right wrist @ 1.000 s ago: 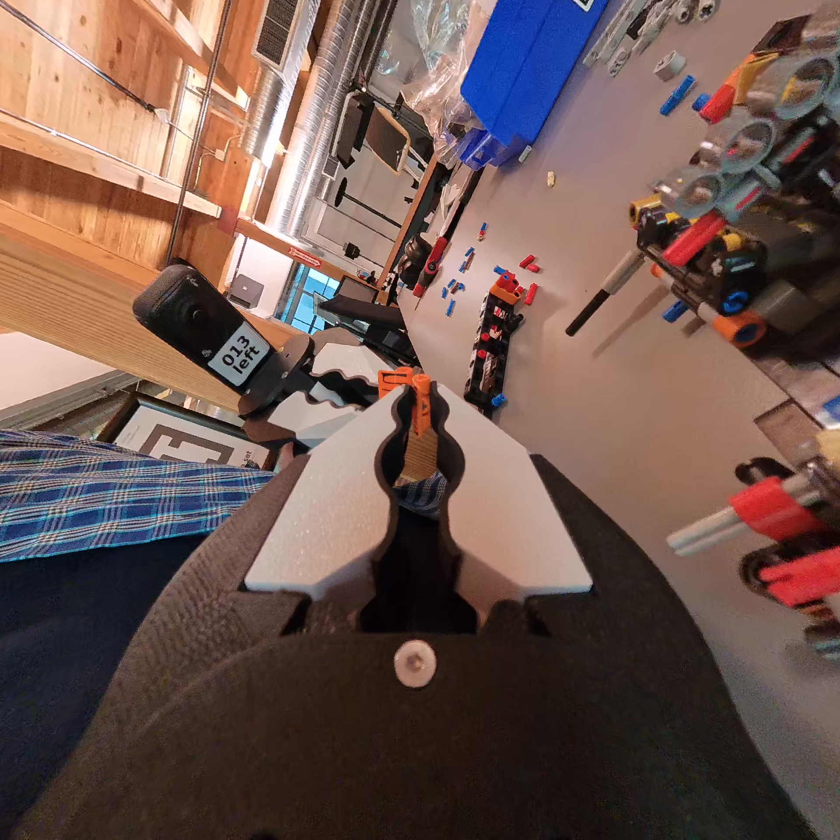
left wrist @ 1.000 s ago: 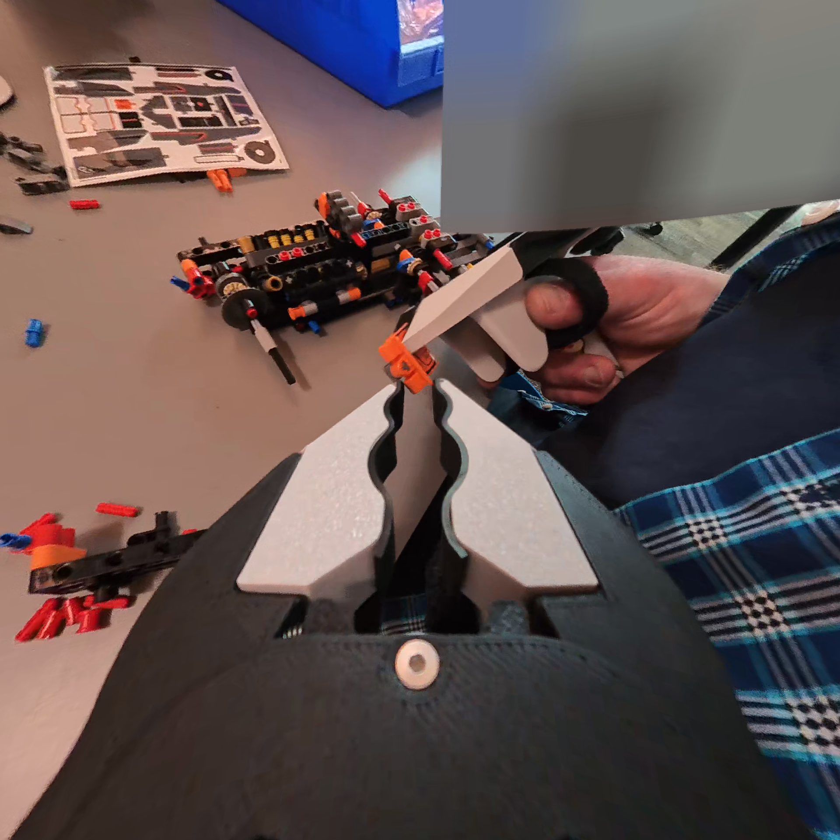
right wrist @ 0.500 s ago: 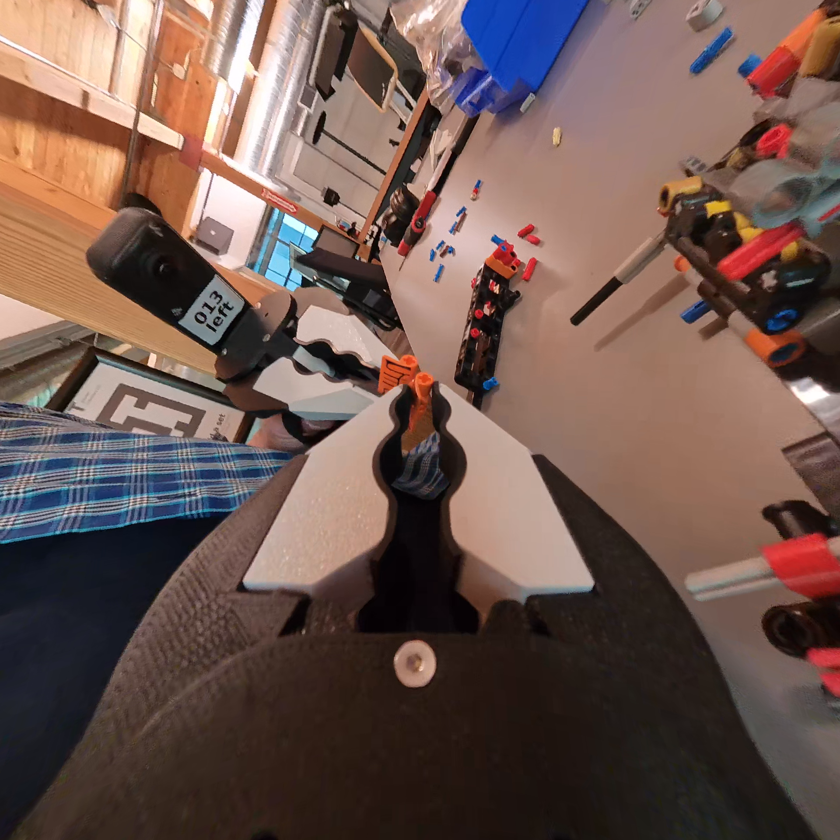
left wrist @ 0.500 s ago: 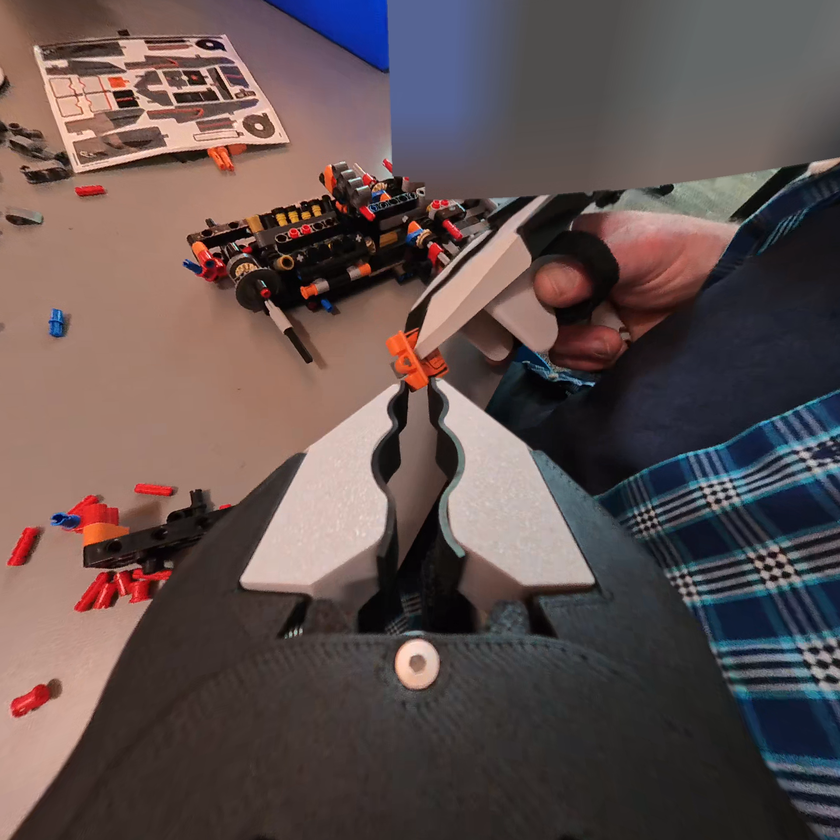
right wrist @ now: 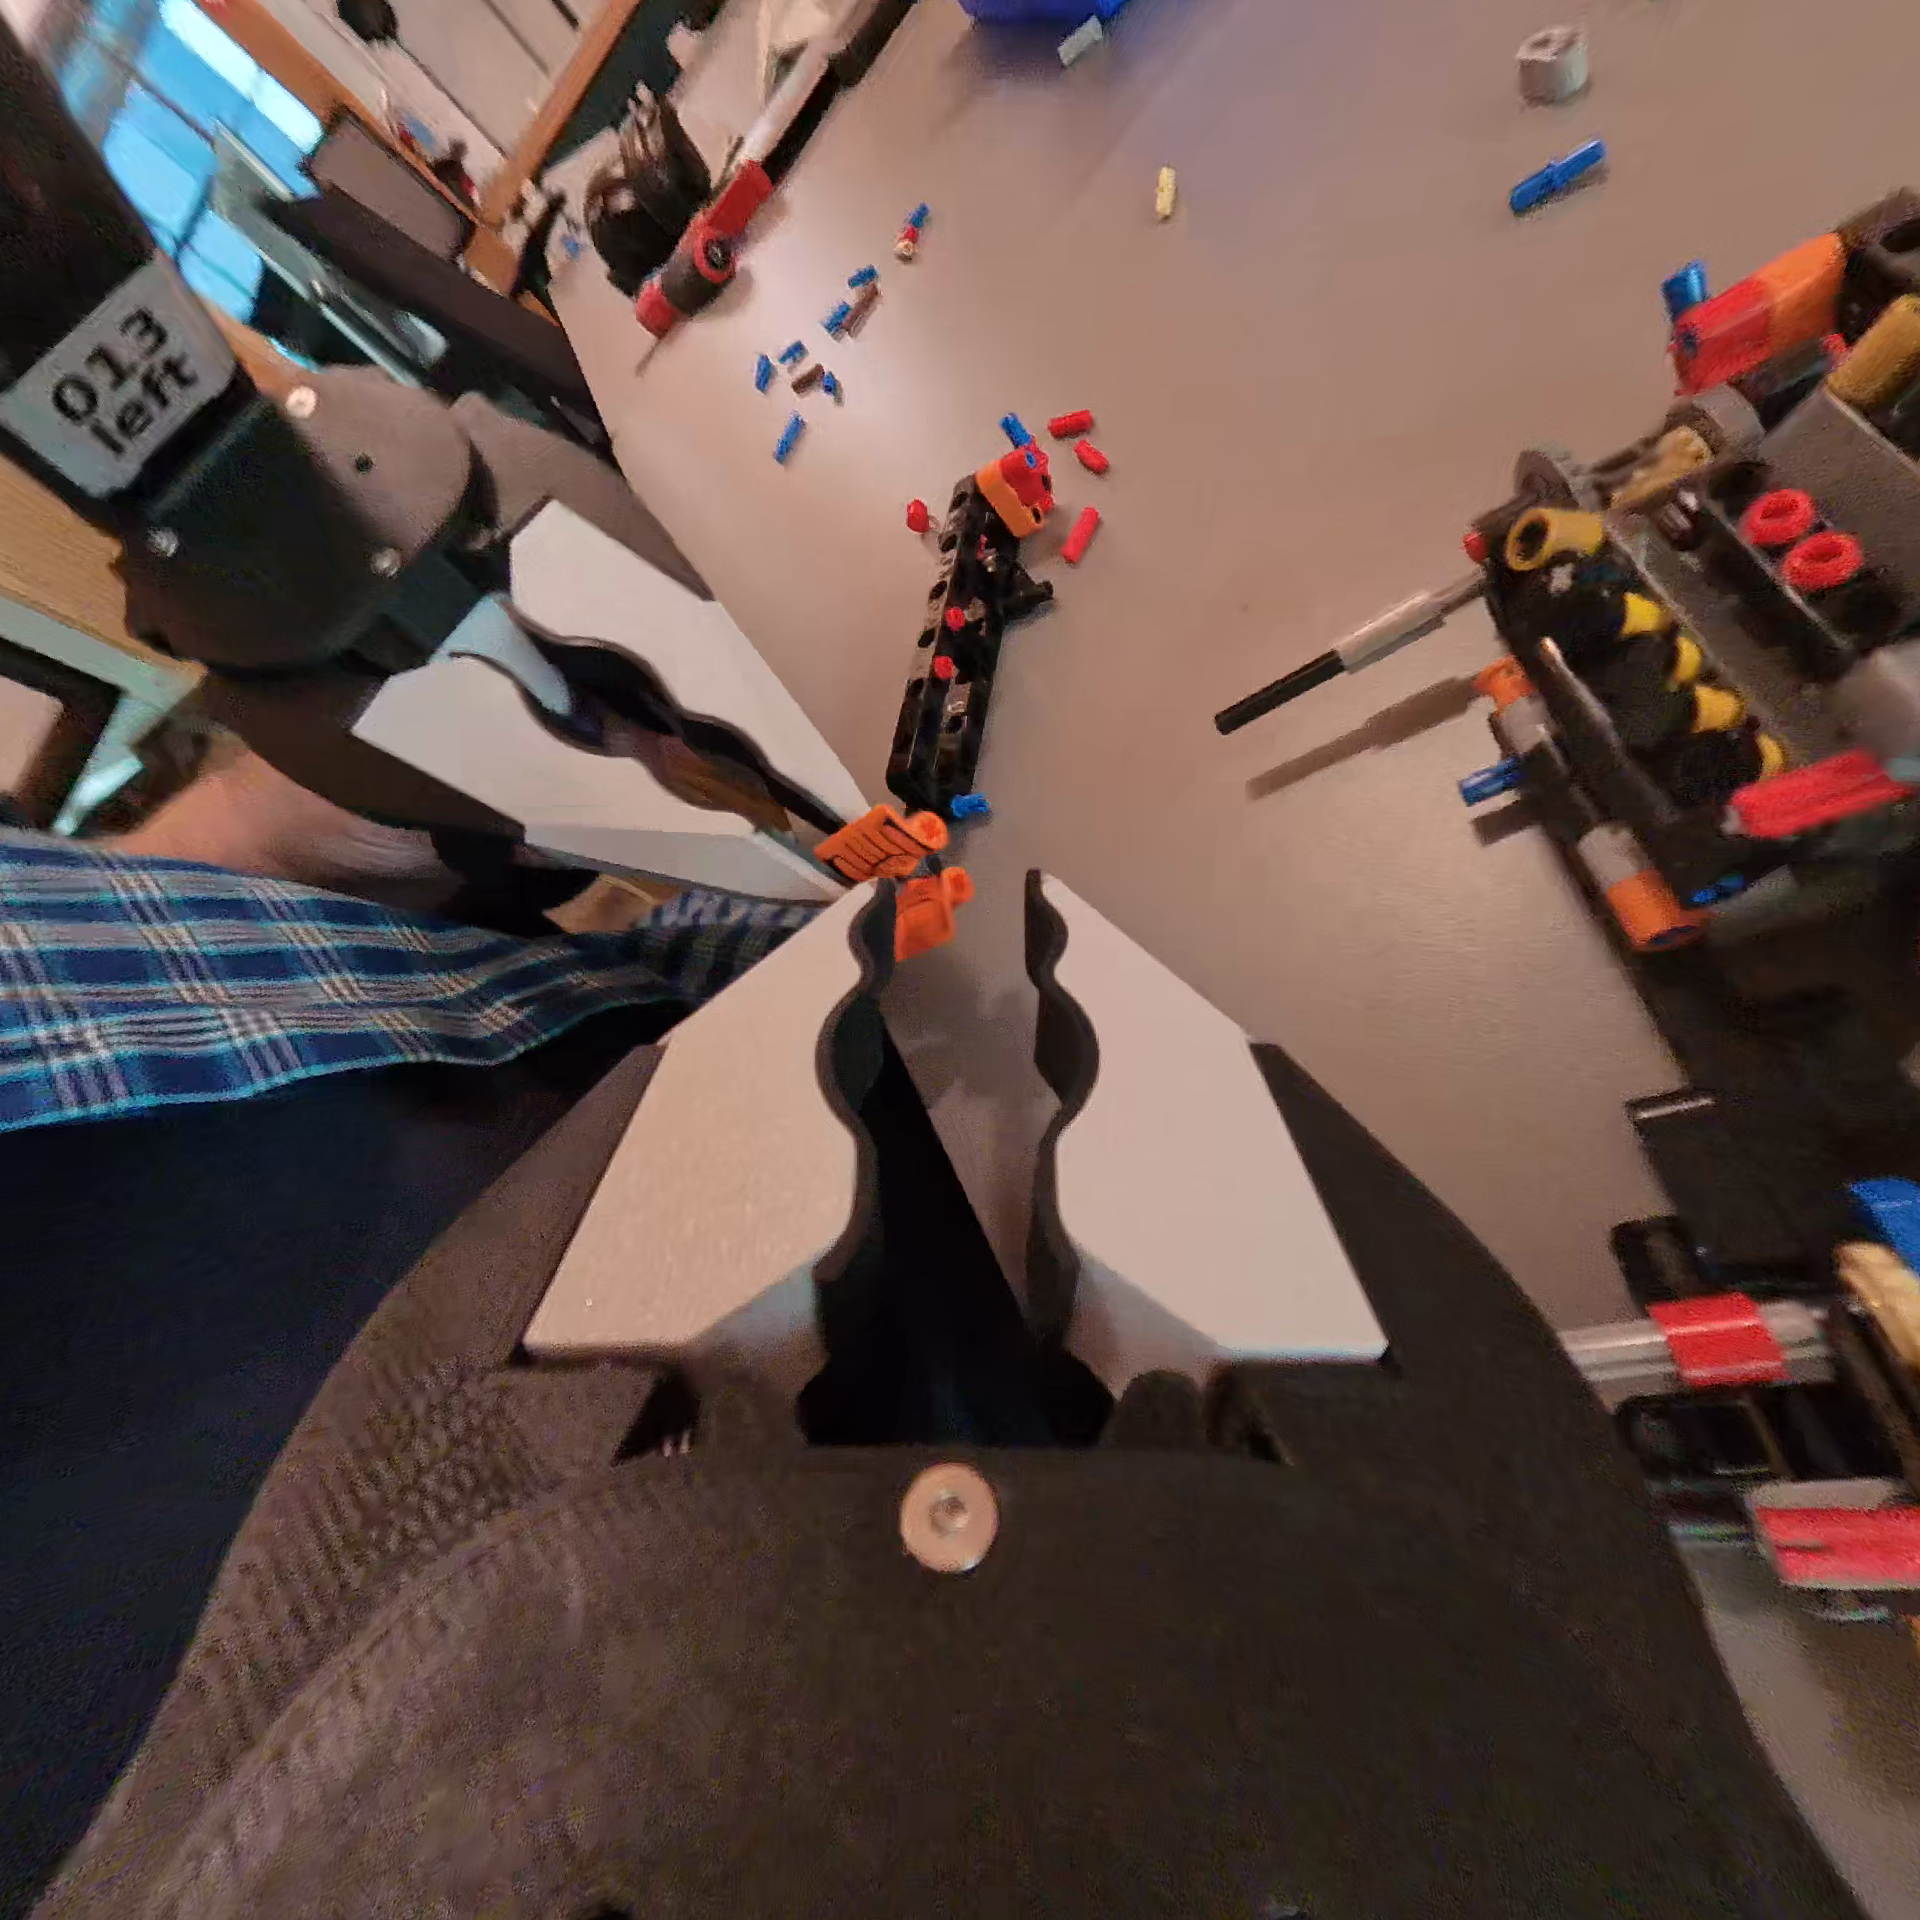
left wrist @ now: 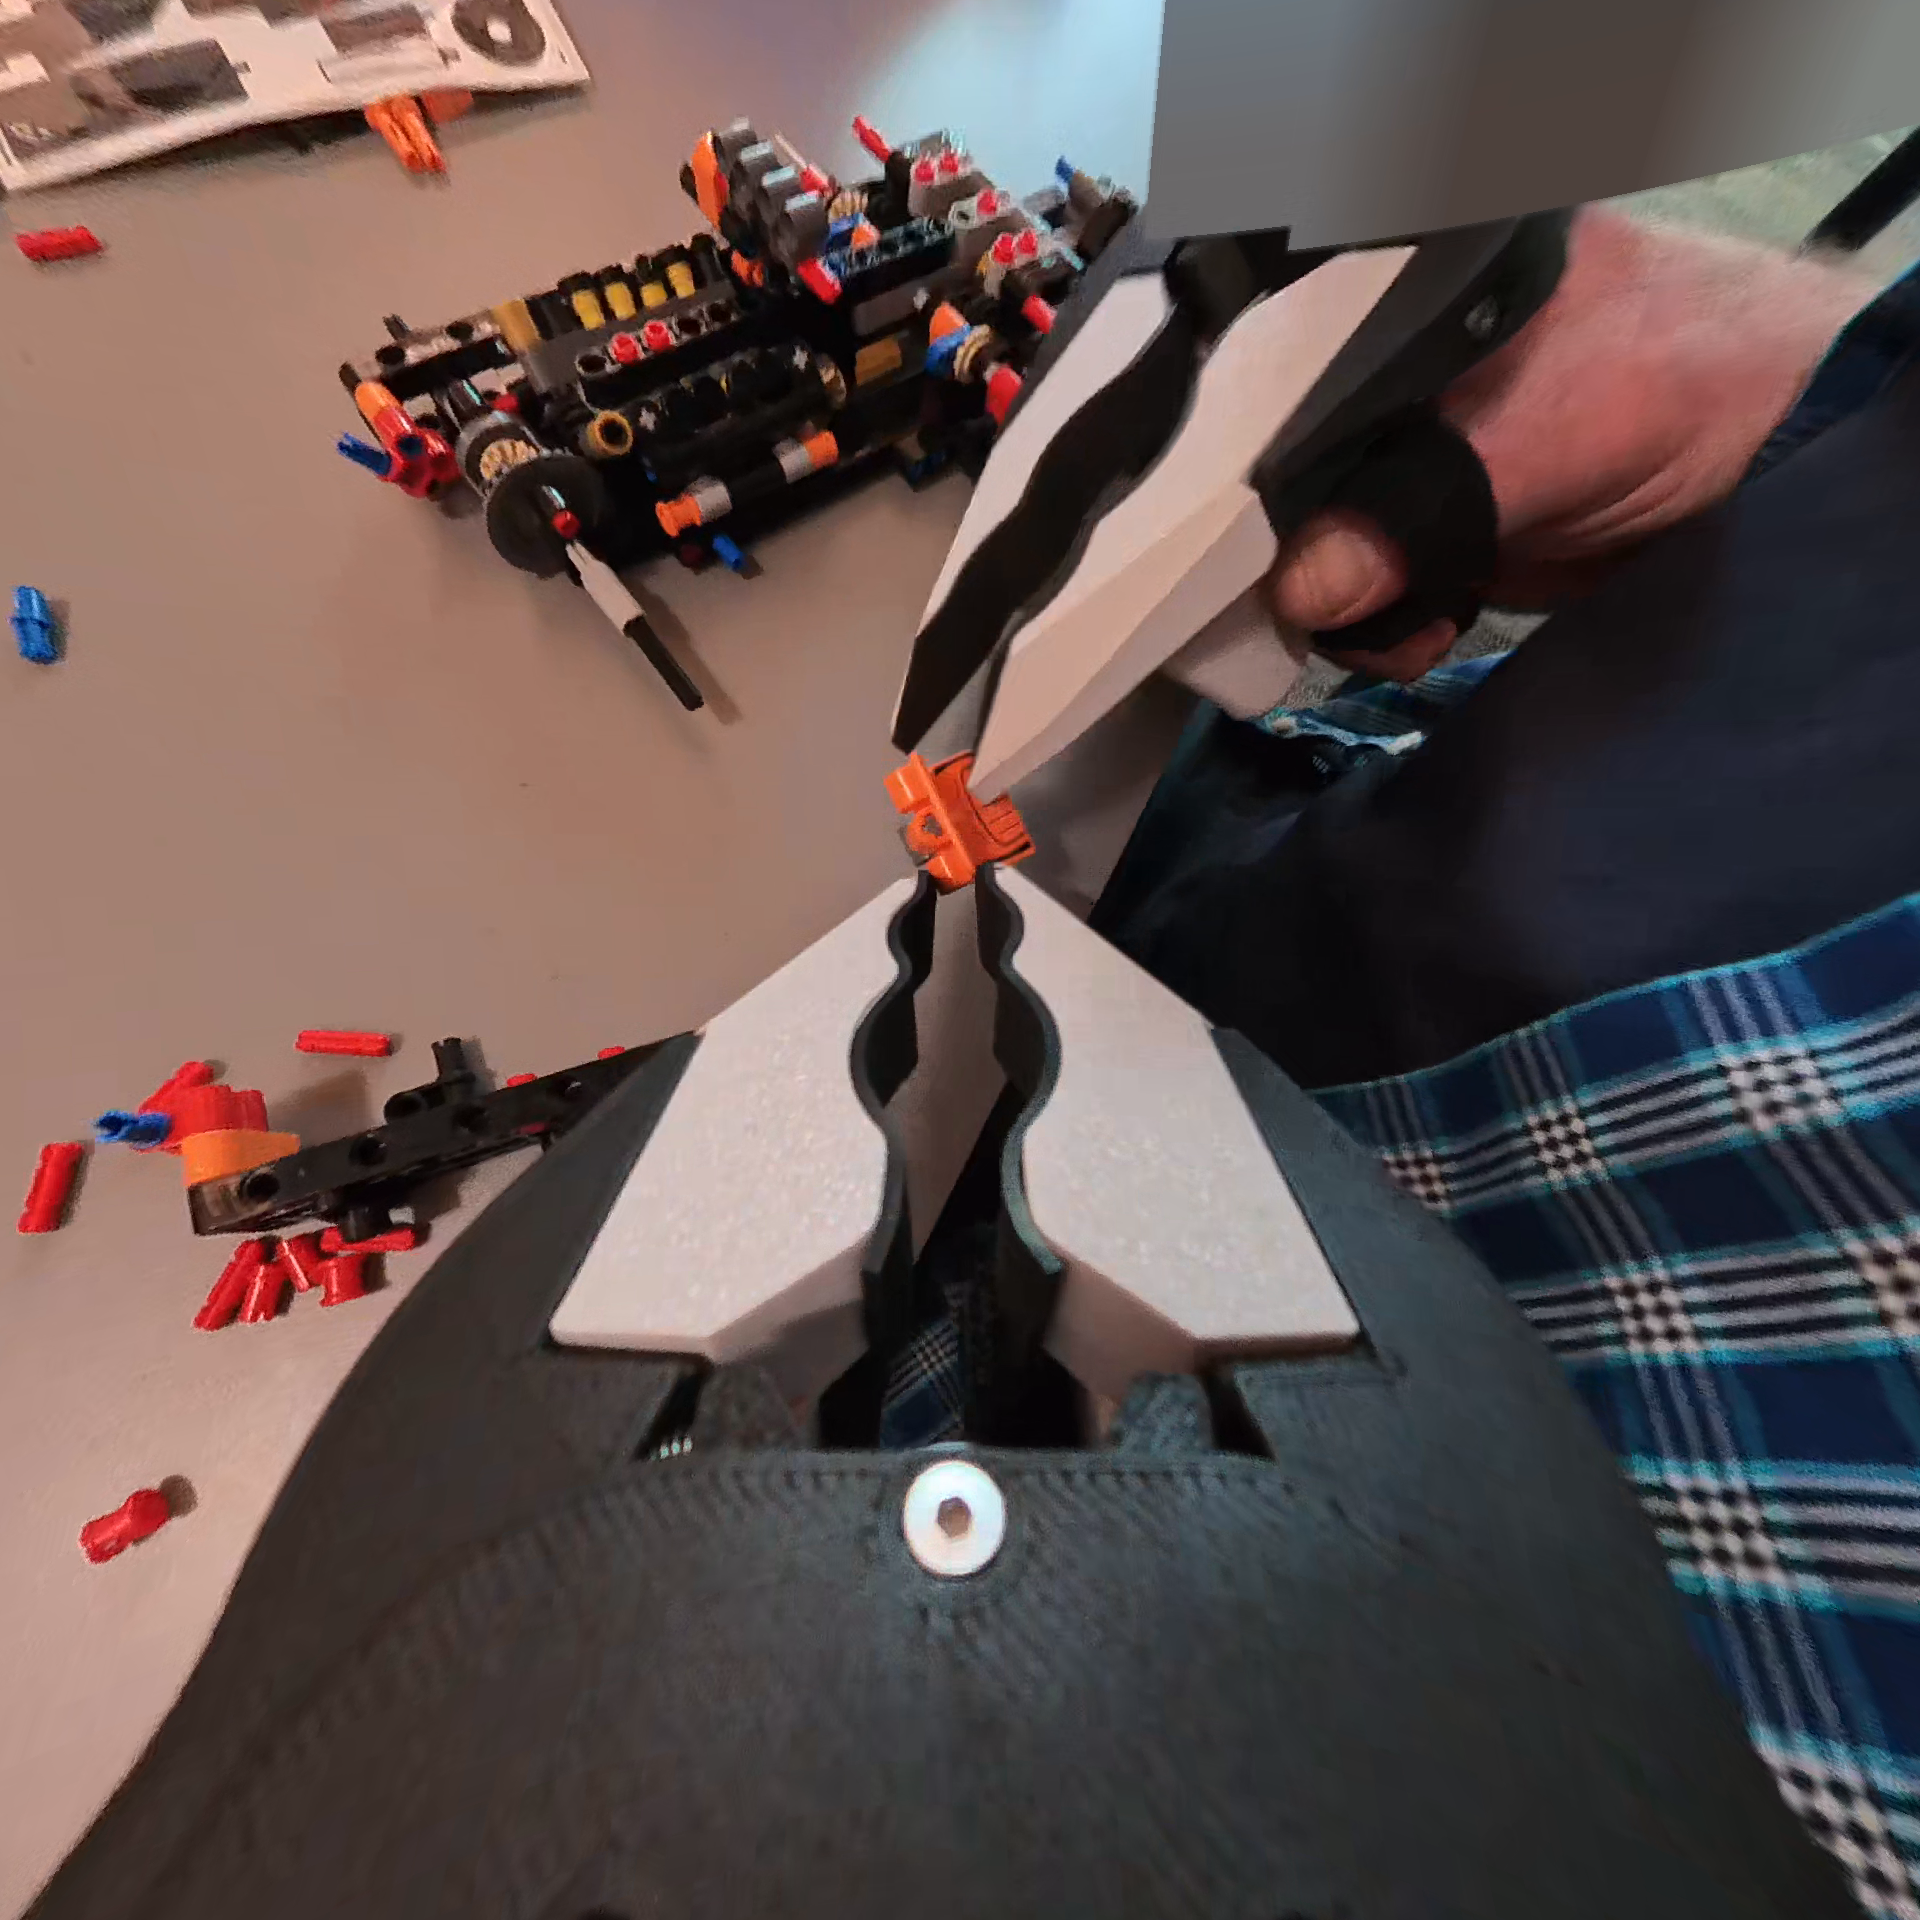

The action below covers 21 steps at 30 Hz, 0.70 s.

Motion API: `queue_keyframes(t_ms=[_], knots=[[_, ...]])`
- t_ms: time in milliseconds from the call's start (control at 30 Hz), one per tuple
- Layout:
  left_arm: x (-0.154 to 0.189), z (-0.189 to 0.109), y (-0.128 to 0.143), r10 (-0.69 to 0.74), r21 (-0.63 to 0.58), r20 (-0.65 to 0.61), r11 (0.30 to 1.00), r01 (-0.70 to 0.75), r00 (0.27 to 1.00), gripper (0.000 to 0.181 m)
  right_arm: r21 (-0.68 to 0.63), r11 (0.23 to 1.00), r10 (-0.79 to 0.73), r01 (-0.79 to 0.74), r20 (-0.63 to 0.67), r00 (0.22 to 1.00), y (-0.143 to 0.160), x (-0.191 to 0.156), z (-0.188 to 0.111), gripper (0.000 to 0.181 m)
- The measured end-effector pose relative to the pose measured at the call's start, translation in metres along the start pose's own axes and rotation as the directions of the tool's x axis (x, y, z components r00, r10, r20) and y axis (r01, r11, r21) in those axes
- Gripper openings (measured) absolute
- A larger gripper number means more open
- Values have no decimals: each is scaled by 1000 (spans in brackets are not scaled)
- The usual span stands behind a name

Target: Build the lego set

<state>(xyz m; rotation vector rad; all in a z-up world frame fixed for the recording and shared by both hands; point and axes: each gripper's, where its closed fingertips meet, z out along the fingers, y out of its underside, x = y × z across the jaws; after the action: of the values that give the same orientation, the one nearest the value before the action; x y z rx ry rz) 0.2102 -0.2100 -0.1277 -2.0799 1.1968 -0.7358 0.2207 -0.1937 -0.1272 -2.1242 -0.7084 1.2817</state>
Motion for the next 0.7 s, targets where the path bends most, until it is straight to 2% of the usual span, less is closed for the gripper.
queue_keyframes(t_ms=[267,533,700], knots=[[-8,20,13,17,-134,18,991,-14,1000,8,-172,964,-220,202,-90,971,22,7,8,30],[-6,22,5,-34,-97,-27,995,32,999,7,-231,918,-365,321,-180,913,24,16,10,25],[-6,22,4,-89,-80,-46,993,85,995,7,-226,921,-360,318,-178,916,24,16,10,24]])
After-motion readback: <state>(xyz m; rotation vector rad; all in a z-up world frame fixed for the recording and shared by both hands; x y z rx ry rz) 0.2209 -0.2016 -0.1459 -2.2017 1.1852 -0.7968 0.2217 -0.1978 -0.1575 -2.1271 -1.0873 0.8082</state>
